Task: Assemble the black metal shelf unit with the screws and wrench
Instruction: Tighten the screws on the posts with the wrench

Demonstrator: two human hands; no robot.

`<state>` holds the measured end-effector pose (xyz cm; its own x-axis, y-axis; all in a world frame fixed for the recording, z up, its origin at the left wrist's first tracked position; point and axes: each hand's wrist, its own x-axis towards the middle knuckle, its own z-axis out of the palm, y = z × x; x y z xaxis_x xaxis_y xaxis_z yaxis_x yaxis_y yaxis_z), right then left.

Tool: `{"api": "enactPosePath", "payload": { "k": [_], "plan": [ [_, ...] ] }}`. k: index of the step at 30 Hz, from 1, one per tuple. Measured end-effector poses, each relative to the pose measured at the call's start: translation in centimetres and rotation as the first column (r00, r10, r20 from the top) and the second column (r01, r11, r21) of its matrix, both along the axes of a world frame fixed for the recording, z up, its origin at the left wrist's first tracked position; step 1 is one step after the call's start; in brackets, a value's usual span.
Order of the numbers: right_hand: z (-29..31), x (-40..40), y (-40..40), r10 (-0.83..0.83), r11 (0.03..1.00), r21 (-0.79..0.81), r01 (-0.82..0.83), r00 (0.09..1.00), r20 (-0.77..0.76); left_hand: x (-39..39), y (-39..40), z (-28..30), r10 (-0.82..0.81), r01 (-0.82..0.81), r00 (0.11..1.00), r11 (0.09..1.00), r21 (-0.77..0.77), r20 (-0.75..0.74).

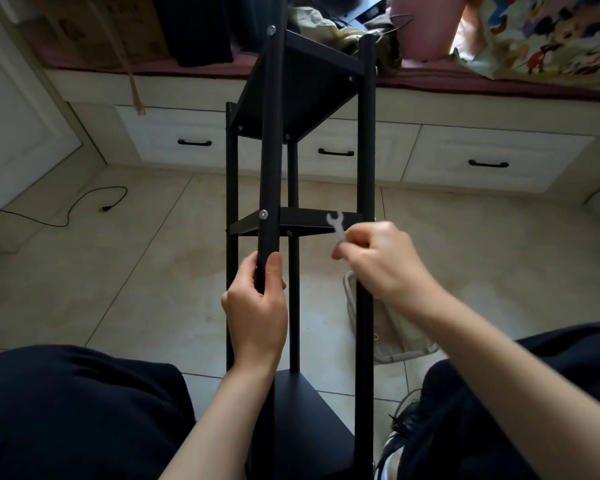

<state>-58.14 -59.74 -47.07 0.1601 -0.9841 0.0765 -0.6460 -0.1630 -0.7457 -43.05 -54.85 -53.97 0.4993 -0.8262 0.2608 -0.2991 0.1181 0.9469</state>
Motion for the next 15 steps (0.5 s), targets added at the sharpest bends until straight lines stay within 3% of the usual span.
{"api": "enactPosePath", "payload": {
  "k": [4, 6, 9, 12, 15],
  "plan": [
    [1.8, -2.8, -3.1, -0.045, 0.998, -0.048, 0.037, 0.982, -0.184, 0.1, 0.2, 0.1, -0.005, 0.005, 1.000, 1.000, 0.003, 0.005],
    [1.8, -3.9, -4.5, -0.033, 0.999, 0.027, 0.038, 0.985, -0.168, 0.3, 0.2, -0.1, -0.014, 0.014, 1.000, 1.000, -0.003, 0.013],
    [1.6, -4.9, -5.3, -0.016, 0.985, 0.174, -0.008, 0.991, 0.136, 0.5, 0.3, -0.2, -0.051, 0.051, 0.999, 0.999, -0.019, 0.003],
    [1.2, -4.8, -6.0, -0.053, 0.950, 0.304, -0.071, 0.924, 0.380, 0.7, 0.3, -0.2, -0.073, 0.073, 0.997, 0.997, -0.019, -0.011],
    [1.4, -4.4, -6.8, -0.074, 0.937, 0.324, -0.130, 0.833, 0.548, 1.0, 0.3, -0.2, -0.120, 0.120, 0.992, 0.993, -0.018, -0.033]
  ]
}}
